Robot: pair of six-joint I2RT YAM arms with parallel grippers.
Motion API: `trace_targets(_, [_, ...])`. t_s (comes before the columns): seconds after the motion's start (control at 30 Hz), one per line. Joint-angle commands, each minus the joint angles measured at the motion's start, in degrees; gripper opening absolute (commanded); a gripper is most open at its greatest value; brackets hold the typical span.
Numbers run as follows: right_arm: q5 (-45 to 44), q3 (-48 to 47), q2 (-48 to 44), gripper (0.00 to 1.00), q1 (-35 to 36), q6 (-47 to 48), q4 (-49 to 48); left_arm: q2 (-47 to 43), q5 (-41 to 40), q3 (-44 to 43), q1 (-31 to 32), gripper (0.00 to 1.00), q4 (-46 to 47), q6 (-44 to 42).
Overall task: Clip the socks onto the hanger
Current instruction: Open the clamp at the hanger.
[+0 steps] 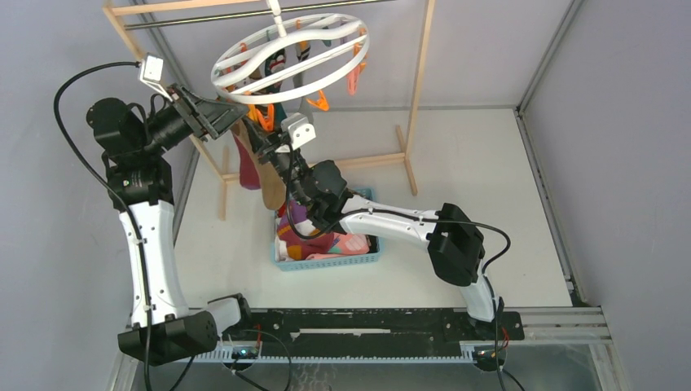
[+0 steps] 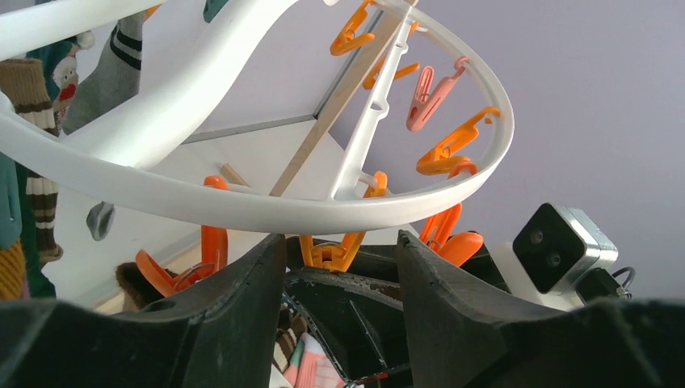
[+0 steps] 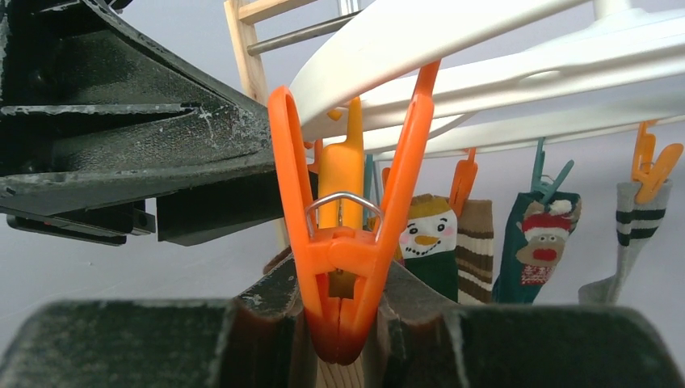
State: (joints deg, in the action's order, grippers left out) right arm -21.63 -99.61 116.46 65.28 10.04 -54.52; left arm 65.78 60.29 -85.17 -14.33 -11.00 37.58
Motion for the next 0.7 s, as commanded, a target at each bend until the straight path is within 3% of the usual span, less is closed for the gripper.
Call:
trace_targets(0.0, [3.1, 0.2, -3.1, 0.06, 0.8, -1.2, -0.3, 0.0, -1.8, 0.4, 0.9, 0.58, 1.7, -0.4])
trace_targets(0.67, [5.3, -1.4, -2.6, 0.02, -0.3, -2.4, 3.7, -1.0, -0.2, 2.1, 2.9, 0.56, 3.1, -0.3])
